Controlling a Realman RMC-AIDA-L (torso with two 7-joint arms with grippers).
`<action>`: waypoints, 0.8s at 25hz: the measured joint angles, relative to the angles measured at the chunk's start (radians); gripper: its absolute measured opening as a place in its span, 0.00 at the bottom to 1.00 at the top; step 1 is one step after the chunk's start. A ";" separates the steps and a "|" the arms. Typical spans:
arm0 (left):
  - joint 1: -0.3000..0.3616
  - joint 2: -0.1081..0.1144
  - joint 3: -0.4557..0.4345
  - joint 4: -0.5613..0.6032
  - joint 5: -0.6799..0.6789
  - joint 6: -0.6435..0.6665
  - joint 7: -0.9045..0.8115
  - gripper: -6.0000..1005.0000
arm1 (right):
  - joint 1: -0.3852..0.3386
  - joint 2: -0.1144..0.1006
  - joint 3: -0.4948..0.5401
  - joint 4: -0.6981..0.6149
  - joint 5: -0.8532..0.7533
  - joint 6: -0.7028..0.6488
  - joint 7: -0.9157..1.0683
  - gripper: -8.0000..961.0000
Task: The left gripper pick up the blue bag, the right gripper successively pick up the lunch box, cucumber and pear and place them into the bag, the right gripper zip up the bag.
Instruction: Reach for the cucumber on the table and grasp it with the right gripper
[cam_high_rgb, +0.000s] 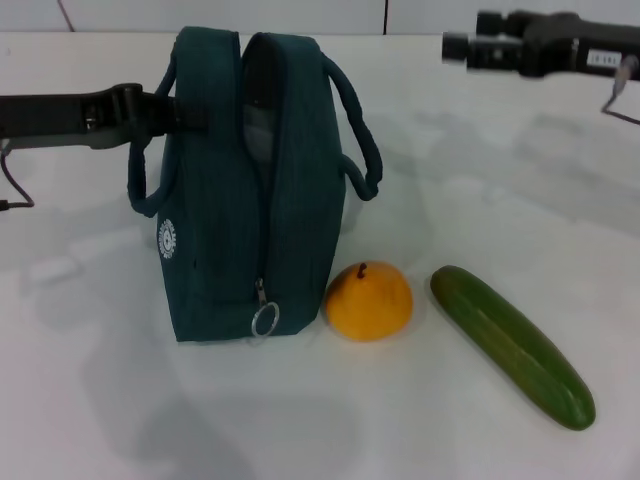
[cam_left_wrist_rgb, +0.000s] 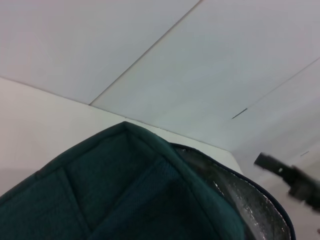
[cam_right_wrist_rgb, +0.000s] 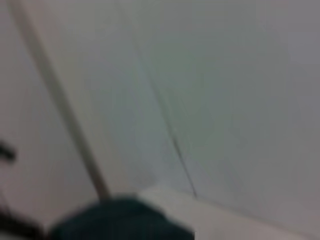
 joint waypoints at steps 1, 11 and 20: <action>0.005 -0.001 0.000 0.000 -0.009 0.000 0.003 0.06 | -0.001 -0.001 -0.001 -0.025 -0.043 -0.009 0.004 0.91; 0.011 -0.008 0.000 -0.017 -0.029 0.000 0.024 0.06 | 0.086 -0.025 -0.039 -0.301 -0.551 -0.180 0.376 0.92; 0.009 -0.007 0.000 -0.039 -0.042 0.000 0.044 0.06 | 0.248 0.018 -0.039 -0.434 -0.860 -0.502 0.655 0.92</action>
